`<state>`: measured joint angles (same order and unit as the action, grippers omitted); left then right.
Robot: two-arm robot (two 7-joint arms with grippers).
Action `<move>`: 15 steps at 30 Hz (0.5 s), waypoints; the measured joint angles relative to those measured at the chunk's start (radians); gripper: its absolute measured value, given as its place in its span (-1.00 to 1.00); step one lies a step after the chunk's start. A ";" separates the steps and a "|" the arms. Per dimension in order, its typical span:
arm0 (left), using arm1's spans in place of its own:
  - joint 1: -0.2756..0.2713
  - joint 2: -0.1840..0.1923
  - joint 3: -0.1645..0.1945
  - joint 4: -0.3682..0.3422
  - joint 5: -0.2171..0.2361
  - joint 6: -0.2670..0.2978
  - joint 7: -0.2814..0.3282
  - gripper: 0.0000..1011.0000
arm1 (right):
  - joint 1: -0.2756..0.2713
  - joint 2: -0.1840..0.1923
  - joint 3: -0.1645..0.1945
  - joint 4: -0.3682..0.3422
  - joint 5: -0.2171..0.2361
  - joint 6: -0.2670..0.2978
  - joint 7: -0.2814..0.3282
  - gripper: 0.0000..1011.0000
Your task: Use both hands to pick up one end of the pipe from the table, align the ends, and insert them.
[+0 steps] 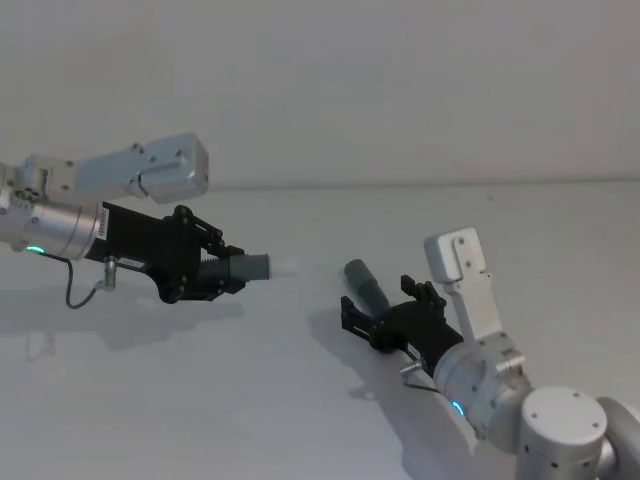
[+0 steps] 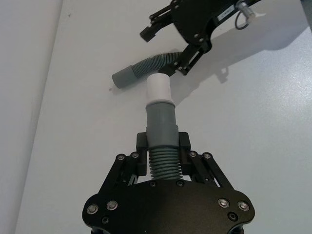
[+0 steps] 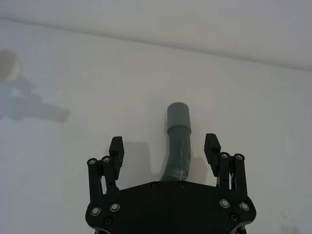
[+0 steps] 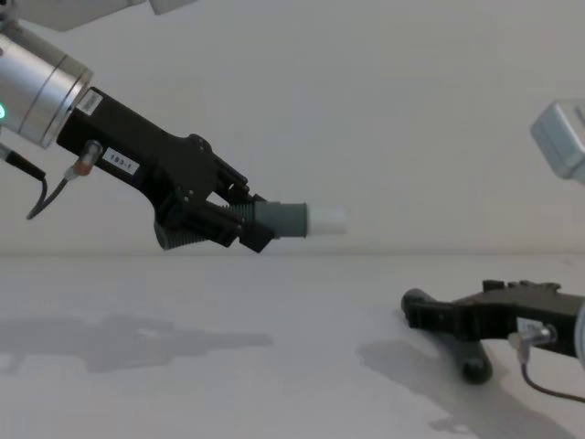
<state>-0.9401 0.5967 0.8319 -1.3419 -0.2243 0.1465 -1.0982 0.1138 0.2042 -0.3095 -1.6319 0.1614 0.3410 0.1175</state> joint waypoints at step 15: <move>0.000 0.002 0.001 -0.002 0.000 -0.001 0.000 -0.34 | 0.132 -0.046 -0.011 0.126 -0.018 0.062 0.012 0.99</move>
<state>-0.9404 0.5983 0.8330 -1.3437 -0.2244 0.1458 -1.0981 0.2459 0.1584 -0.3200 -1.5055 0.1435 0.4031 0.1293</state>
